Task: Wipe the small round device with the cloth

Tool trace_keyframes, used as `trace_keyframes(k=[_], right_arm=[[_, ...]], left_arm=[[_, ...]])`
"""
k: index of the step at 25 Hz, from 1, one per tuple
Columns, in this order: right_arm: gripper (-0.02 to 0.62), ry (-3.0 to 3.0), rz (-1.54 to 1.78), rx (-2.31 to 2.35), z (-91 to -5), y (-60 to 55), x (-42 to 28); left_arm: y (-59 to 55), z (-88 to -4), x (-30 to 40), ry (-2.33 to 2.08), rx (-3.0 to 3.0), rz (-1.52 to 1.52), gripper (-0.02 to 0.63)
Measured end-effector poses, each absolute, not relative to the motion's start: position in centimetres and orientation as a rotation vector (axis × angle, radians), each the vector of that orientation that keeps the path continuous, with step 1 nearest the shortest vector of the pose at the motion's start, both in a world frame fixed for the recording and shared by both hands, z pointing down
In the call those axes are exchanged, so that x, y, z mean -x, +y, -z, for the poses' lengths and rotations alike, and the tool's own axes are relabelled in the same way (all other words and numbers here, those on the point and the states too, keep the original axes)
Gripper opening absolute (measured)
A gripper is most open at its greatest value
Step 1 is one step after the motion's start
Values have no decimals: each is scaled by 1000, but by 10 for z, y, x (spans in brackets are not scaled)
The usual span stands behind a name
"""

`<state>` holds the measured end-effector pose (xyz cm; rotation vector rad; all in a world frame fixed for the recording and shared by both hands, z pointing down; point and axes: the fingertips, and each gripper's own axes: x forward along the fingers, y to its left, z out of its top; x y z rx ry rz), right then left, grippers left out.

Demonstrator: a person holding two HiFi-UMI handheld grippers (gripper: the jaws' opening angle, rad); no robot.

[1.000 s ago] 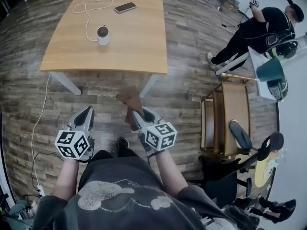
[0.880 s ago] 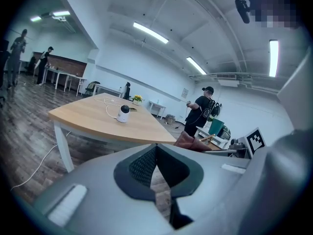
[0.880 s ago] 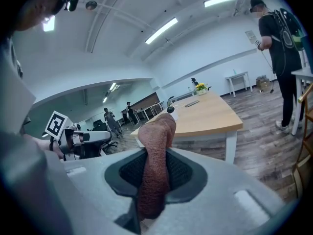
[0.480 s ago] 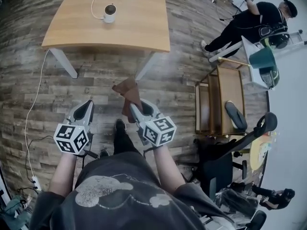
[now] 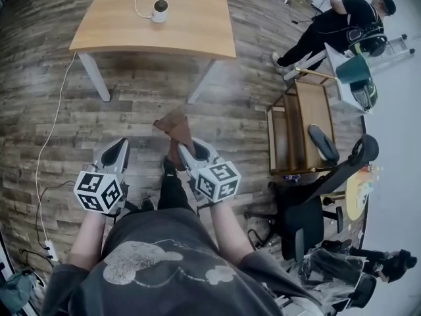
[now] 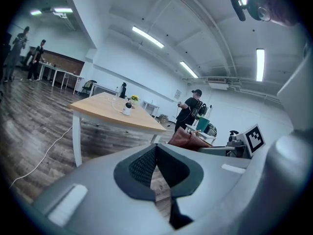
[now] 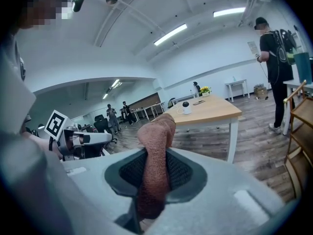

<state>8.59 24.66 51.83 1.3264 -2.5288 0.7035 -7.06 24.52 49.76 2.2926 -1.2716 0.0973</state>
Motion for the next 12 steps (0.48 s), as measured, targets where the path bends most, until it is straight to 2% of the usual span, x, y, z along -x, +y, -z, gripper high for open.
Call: trace_keyframes(k=[12], right_arm=[[75,-2462,-676,-1429,-513,290,-92]], left_arm=[[284,-491,81,-1240,-2313,-65,18]])
